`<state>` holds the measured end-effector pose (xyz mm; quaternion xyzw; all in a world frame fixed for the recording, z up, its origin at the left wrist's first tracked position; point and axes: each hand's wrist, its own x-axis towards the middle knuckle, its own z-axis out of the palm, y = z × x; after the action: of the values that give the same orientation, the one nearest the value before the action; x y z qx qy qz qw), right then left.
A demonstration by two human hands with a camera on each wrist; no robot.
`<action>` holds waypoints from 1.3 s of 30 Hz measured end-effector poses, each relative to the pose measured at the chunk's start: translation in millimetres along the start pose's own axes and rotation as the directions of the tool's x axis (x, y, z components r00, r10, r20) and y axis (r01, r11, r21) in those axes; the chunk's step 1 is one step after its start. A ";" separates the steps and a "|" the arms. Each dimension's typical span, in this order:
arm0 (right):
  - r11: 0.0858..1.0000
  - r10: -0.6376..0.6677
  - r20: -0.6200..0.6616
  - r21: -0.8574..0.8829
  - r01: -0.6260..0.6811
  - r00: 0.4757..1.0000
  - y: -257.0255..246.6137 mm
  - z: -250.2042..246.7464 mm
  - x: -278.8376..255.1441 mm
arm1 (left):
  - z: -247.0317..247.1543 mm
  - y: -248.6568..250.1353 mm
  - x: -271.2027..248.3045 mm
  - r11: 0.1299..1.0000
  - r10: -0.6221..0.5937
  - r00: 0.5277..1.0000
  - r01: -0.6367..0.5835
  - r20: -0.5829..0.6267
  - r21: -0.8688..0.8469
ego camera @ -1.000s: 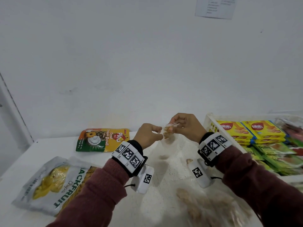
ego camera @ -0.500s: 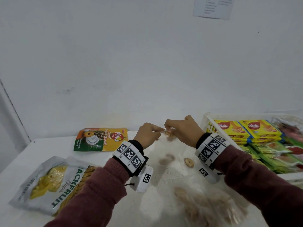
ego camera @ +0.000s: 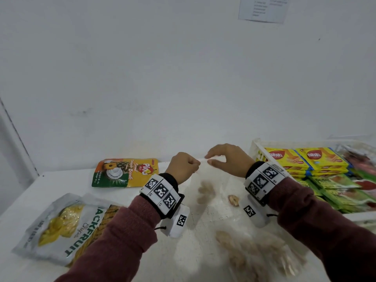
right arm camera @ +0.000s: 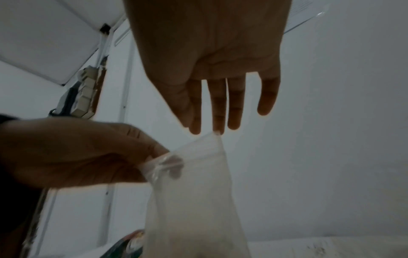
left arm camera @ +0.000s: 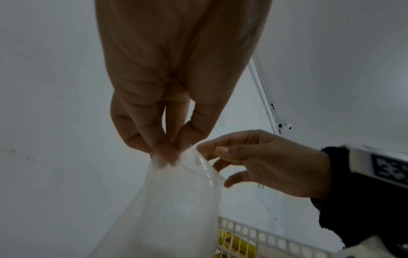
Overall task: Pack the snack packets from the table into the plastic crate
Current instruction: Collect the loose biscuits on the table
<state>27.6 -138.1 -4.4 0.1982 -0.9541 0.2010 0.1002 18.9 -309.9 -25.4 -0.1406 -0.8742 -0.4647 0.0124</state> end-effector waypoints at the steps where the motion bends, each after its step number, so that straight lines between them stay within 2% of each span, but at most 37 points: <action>1: 0.998 0.032 -0.048 0.062 -0.029 0.998 4.4 -1.2 1.4 | -0.2 -0.2 -0.7 1.000 0.000 1.000 0.000 -0.001 0.012; 3: 0.980 0.167 -0.098 0.128 -0.154 0.981 20.0 -1.8 5.9 | -0.1 -1.4 -1.9 1.000 -0.005 1.000 0.006 -0.014 0.030; 4: 0.963 0.257 -0.060 0.104 -0.250 0.965 30.1 -0.4 9.1 | 0.0 -1.9 -2.7 0.999 -0.009 1.000 0.010 -0.019 0.033; 6: 0.910 0.414 0.163 -0.041 -0.413 0.896 46.2 8.2 12.4 | 0.0 -3.0 -3.9 1.000 -0.017 1.000 0.018 -0.025 0.023; 8: 0.878 0.479 0.418 -0.213 -0.430 0.772 57.4 24.7 11.5 | -0.3 -3.1 -4.4 1.000 -0.021 0.999 0.021 -0.027 0.019; 9: 0.867 0.499 0.484 -0.282 -0.411 0.719 63.0 34.5 10.3 | -0.2 -3.2 -4.7 1.000 -0.024 0.999 0.024 -0.027 0.019; 11: 0.851 0.517 0.514 -0.392 -0.348 0.685 72.3 52.0 8.7 | -0.5 -2.3 -5.2 0.999 -0.027 0.999 0.028 -0.028 0.022; 14: 0.824 0.529 0.490 -0.494 -0.279 0.693 80.7 65.5 8.7 | -0.2 -0.3 -5.1 0.999 -0.024 0.999 0.024 -0.024 0.027; 18: 0.845 0.467 0.503 -0.497 -0.198 0.728 75.6 65.8 6.7 | 1.5 2.0 -4.6 0.999 -0.018 1.000 0.019 -0.019 0.029; 21: 0.897 0.426 0.502 -0.339 -0.282 0.753 76.8 54.7 9.9 | 2.5 2.9 -5.2 0.999 -0.019 1.000 0.019 -0.018 0.037; 23: 0.913 0.406 0.444 -0.227 -0.338 0.799 76.0 41.1 12.4 | 2.6 4.4 -5.5 0.999 -0.019 1.000 0.019 -0.024 0.034; 25: 0.897 0.442 0.349 -0.157 -0.413 0.826 78.1 27.9 13.0 | 2.1 5.9 -7.2 0.999 -0.026 0.999 0.027 -0.027 0.020; 28: 0.852 0.509 0.276 -0.300 -0.429 0.816 70.0 15.0 5.7 | 0.0 7.4 -9.5 0.999 -0.016 1.000 0.016 -0.016 0.031; 31: 0.798 0.570 0.368 -0.460 -0.389 0.734 66.9 16.4 -3.4 | -1.2 8.7 -10.1 0.998 -0.008 1.000 0.008 0.001 0.054; 33: 0.748 0.592 0.405 -0.597 -0.290 0.697 63.3 22.7 -13.6 | -0.9 8.4 -8.0 0.998 -0.008 1.000 0.007 0.013 0.056; 36: 0.626 0.518 0.355 -0.777 -0.062 0.778 48.0 29.2 -35.1 | 0.3 8.8 -5.9 0.999 -0.010 1.000 0.008 0.027 0.048; 37: 0.599 0.503 0.344 -0.800 -0.033 0.793 44.8 32.1 -40.3 | 0.7 9.3 -6.1 0.999 -0.008 1.000 0.006 0.029 0.049; 39: 0.581 0.512 0.349 -0.813 -0.018 0.785 37.8 33.2 -47.3 | 0.8 10.4 -7.2 0.998 -0.004 0.999 0.002 0.032 0.058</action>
<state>50.7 -104.4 -60.1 0.0313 -0.9491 -0.2820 -0.1369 28.5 -305.5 -18.5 -0.1464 -0.8876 -0.4367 0.0017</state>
